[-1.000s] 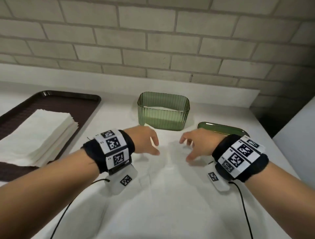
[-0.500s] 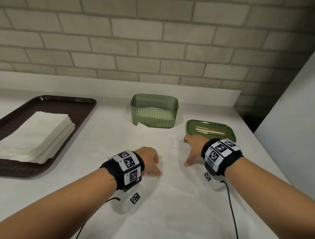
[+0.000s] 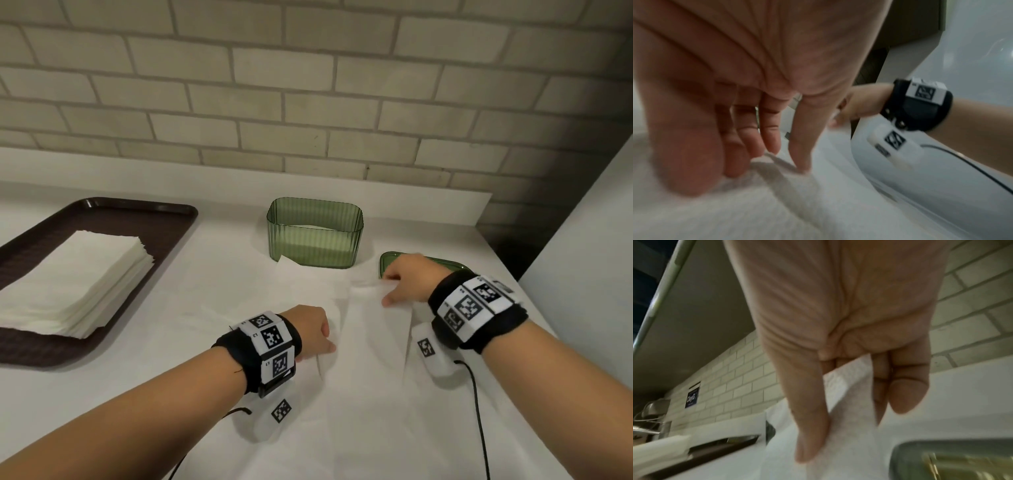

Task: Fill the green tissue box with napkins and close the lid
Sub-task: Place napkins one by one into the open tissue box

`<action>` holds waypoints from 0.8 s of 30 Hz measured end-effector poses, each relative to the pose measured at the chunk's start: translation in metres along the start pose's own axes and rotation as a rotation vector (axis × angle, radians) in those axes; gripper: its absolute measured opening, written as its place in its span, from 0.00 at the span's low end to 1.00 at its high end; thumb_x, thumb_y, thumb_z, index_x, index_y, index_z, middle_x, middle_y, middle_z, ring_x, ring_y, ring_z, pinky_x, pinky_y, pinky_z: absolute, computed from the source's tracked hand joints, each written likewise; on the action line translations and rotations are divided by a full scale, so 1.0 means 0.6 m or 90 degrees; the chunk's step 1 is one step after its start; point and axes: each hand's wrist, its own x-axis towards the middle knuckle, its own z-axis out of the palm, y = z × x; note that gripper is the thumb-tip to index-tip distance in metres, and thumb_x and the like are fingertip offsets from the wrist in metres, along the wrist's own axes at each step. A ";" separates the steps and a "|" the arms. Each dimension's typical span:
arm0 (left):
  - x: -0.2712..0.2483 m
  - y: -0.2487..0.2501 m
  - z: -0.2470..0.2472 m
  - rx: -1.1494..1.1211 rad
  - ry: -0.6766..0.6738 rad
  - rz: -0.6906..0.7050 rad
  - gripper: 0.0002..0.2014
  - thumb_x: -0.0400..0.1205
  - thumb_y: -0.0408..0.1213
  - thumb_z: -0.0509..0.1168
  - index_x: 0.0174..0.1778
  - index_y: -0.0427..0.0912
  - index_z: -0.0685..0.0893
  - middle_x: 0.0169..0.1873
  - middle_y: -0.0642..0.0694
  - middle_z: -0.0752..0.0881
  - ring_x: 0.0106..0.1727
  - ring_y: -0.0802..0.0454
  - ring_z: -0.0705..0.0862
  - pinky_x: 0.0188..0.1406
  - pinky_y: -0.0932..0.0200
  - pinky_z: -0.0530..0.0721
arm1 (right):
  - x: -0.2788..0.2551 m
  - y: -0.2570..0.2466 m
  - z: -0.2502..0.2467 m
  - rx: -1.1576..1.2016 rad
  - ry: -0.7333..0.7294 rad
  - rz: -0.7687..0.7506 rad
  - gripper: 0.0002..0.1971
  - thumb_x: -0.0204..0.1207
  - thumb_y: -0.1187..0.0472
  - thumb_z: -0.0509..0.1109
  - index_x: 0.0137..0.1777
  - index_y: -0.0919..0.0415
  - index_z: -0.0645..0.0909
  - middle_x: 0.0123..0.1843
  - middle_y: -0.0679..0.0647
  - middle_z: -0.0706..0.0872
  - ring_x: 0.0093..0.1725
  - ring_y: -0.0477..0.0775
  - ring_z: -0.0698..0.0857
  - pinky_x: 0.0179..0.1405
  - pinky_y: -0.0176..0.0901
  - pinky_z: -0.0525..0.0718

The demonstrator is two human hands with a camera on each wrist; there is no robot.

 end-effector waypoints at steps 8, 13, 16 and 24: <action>0.009 0.012 0.008 0.083 -0.021 0.076 0.29 0.65 0.51 0.79 0.58 0.47 0.78 0.57 0.50 0.79 0.57 0.50 0.81 0.61 0.51 0.82 | 0.022 0.033 -0.131 0.246 0.181 -0.021 0.09 0.76 0.59 0.71 0.52 0.62 0.83 0.42 0.54 0.85 0.44 0.55 0.85 0.44 0.42 0.83; 0.006 0.023 0.012 0.049 -0.011 0.132 0.30 0.67 0.41 0.79 0.62 0.48 0.74 0.61 0.50 0.76 0.56 0.51 0.79 0.60 0.54 0.81 | 0.071 0.020 -0.161 0.603 0.271 0.027 0.16 0.77 0.66 0.70 0.64 0.67 0.77 0.58 0.59 0.83 0.53 0.55 0.84 0.47 0.40 0.86; 0.005 0.028 0.013 0.002 -0.008 0.161 0.30 0.69 0.41 0.77 0.64 0.48 0.72 0.57 0.52 0.77 0.50 0.55 0.76 0.55 0.57 0.79 | 0.118 -0.001 -0.153 0.759 0.256 0.061 0.19 0.78 0.74 0.66 0.69 0.71 0.71 0.65 0.66 0.80 0.38 0.53 0.84 0.26 0.32 0.85; 0.014 0.014 -0.013 0.013 -0.018 0.199 0.18 0.79 0.42 0.68 0.63 0.42 0.82 0.61 0.46 0.83 0.63 0.51 0.80 0.52 0.67 0.71 | 0.211 -0.051 -0.096 0.778 0.156 0.129 0.19 0.77 0.78 0.63 0.68 0.71 0.70 0.62 0.70 0.81 0.30 0.54 0.85 0.19 0.35 0.84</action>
